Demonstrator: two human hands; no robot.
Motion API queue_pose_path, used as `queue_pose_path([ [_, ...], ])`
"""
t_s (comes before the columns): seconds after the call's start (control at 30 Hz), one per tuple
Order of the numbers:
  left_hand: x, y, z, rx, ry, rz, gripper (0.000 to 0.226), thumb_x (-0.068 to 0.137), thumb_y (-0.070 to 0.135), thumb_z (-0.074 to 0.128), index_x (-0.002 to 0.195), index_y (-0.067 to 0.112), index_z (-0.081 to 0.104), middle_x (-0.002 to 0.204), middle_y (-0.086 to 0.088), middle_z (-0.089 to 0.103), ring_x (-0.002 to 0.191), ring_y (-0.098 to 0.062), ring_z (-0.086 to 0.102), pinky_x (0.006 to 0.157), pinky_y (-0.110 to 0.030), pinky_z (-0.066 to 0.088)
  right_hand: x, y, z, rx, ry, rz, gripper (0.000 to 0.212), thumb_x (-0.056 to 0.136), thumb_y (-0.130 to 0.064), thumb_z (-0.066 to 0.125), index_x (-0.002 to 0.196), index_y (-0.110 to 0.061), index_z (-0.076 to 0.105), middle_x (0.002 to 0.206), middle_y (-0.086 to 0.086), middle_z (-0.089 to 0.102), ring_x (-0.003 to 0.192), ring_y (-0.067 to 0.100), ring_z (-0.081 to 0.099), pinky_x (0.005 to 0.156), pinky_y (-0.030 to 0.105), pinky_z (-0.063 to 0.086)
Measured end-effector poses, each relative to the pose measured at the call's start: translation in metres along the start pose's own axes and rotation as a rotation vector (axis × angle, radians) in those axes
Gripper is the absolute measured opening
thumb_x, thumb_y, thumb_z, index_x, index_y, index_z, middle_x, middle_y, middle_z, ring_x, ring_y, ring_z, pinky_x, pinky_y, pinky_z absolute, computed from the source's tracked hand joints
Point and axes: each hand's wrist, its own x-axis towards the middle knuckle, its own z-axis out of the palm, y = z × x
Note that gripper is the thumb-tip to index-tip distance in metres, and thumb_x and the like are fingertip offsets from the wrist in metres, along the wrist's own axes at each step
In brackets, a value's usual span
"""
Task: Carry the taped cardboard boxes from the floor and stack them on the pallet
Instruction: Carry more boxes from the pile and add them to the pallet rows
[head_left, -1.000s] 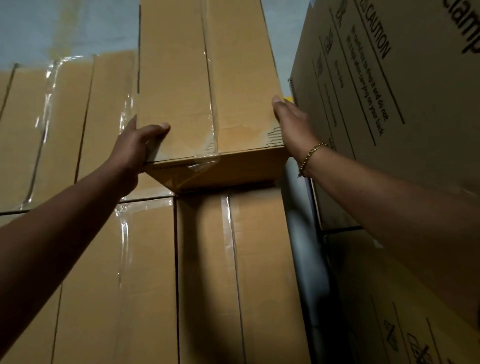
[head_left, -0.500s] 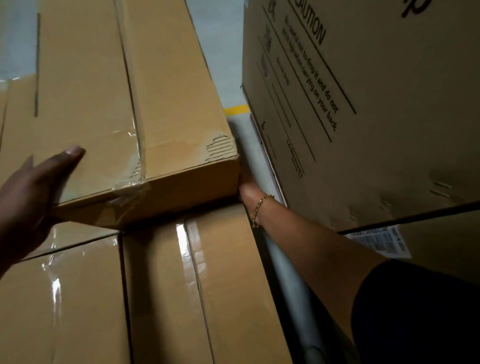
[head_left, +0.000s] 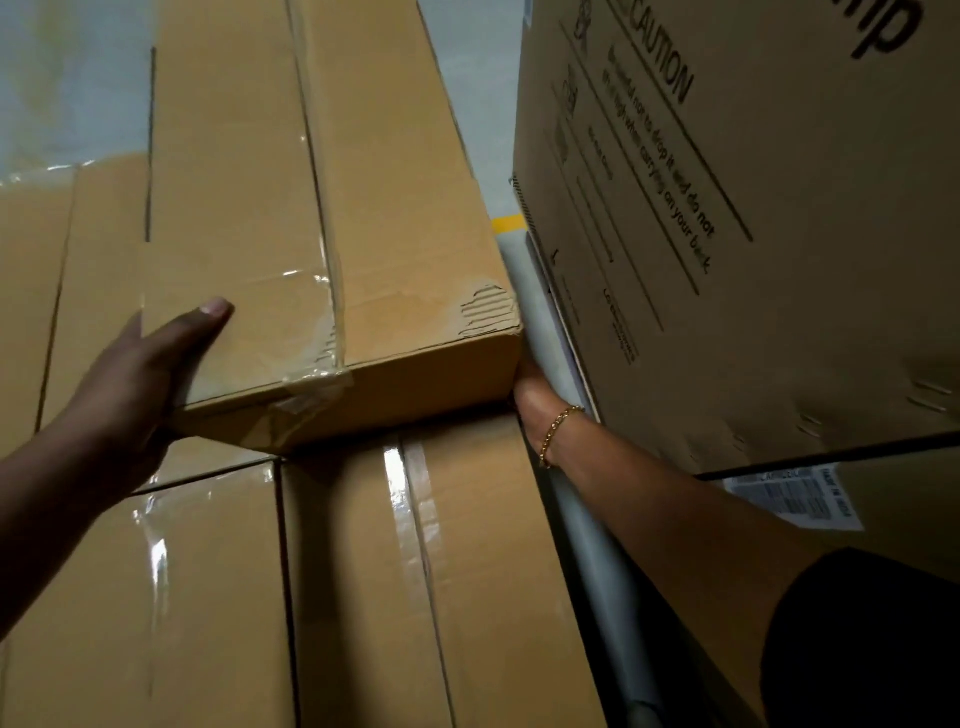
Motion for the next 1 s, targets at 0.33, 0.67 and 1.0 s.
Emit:
queue_pose_path([
  [0.33, -0.021, -0.038, 0.014, -0.354, 0.114, -0.163, 0.061, 0.097, 0.066, 0.03, 0.125, 0.028, 0.068, 0.129, -0.006, 0.069, 0.125, -0.029, 0.061, 0.109, -0.056, 0.041, 0.01, 0.02, -0.013, -0.042, -0.043, -0.109, 0.034, 0.109, -0.032, 0.033, 0.12, -0.022, 0.064, 0.113, -0.002, 0.073, 0.091, 0.002, 0.068, 0.077, 0.02, 0.051],
  [0.67, -0.014, -0.091, 0.017, -0.319, 0.113, -0.158, 0.053, 0.1, 0.052, 0.022, 0.093, 0.031, 0.071, 0.095, 0.012, 0.072, 0.088, -0.006, 0.057, 0.091, -0.035, 0.037, 0.024, 0.036, -0.008, -0.076, -0.062, -0.162, 0.033, 0.109, -0.035, 0.03, 0.109, -0.031, 0.063, 0.102, -0.023, 0.07, 0.089, -0.01, 0.064, 0.075, 0.014, 0.049],
  [1.0, -0.011, -0.089, 0.005, -0.279, 0.077, -0.18, 0.059, 0.095, 0.063, 0.027, 0.106, 0.024, 0.071, 0.101, 0.003, 0.068, 0.094, -0.014, 0.053, 0.098, -0.041, 0.038, 0.011, 0.024, -0.011, -0.163, -0.052, -0.069, 0.038, 0.109, -0.033, 0.023, 0.089, -0.026, 0.055, 0.078, -0.017, 0.066, 0.053, -0.008, 0.06, 0.044, 0.008, 0.042],
])
